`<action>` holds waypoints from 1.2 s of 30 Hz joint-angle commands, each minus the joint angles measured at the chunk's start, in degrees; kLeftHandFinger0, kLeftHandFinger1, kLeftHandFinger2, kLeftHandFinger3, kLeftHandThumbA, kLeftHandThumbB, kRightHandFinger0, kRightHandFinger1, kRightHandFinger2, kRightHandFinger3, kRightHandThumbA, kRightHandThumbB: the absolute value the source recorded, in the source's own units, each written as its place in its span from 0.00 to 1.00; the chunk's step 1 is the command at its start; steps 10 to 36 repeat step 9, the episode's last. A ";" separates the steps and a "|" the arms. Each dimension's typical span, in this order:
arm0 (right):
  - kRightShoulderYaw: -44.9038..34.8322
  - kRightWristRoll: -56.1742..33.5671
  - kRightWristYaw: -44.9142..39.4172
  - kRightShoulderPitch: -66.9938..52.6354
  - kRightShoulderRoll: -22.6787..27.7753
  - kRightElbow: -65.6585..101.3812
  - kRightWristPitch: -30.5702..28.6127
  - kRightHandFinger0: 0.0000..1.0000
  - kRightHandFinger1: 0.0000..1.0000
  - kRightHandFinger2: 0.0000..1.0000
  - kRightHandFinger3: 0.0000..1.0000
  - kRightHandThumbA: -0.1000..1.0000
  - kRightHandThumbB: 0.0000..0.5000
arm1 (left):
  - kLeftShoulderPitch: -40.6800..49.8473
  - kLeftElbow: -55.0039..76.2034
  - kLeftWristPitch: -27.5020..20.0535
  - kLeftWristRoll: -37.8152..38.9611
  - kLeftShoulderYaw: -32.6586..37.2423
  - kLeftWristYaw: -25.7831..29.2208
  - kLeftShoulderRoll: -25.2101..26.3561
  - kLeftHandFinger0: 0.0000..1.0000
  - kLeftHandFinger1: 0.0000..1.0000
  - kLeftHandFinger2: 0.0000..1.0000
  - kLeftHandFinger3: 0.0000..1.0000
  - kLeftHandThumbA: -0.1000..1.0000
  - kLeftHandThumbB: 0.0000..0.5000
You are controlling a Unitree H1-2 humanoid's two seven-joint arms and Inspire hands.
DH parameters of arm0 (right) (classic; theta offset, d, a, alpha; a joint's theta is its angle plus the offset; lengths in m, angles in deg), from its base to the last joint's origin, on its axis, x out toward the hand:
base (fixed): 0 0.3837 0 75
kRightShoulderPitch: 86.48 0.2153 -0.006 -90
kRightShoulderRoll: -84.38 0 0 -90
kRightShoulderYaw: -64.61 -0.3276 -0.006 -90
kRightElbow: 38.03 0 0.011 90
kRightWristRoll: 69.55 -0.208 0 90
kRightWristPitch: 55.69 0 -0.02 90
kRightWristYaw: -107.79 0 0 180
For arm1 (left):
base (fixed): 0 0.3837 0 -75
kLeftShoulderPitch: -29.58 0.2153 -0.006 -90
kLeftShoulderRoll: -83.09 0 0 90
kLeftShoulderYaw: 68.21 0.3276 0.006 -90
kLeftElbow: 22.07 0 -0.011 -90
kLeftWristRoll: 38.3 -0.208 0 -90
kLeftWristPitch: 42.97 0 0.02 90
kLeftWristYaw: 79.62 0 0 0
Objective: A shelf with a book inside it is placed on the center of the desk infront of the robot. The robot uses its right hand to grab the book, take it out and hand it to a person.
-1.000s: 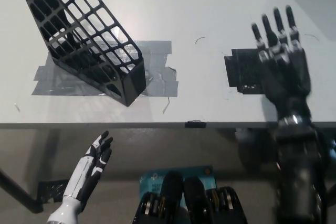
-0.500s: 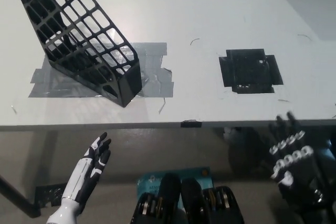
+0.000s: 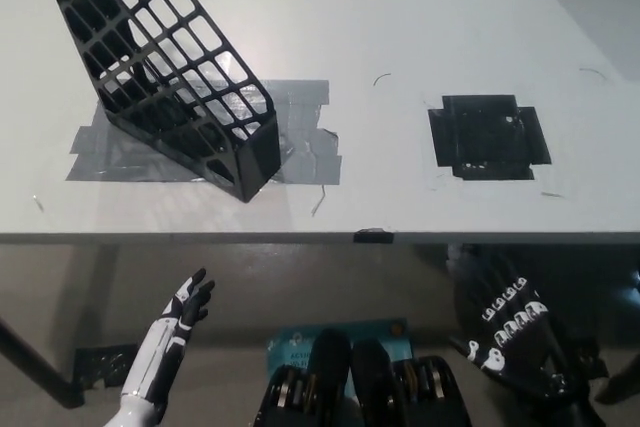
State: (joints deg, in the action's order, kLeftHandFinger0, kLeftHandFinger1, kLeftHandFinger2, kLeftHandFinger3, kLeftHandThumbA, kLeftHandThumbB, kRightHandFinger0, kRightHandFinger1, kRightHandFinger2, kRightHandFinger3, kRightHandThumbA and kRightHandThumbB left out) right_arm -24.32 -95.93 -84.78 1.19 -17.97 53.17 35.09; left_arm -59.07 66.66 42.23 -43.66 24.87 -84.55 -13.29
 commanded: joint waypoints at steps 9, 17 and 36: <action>-0.20 1.73 -1.89 2.12 -0.43 -1.68 -2.49 1.00 1.00 1.00 1.00 1.00 0.54 | -1.61 -0.33 -1.26 1.98 -0.98 -0.26 -0.02 1.00 1.00 1.00 1.00 0.99 0.53; -0.20 1.73 -1.89 2.12 -0.43 -1.68 -2.49 1.00 1.00 1.00 1.00 1.00 0.54 | -1.61 -0.33 -1.26 1.98 -0.98 -0.26 -0.02 1.00 1.00 1.00 1.00 0.99 0.53; -0.20 1.73 -1.89 2.12 -0.43 -1.68 -2.49 1.00 1.00 1.00 1.00 1.00 0.54 | -1.61 -0.33 -1.26 1.98 -0.98 -0.26 -0.02 1.00 1.00 1.00 1.00 0.99 0.53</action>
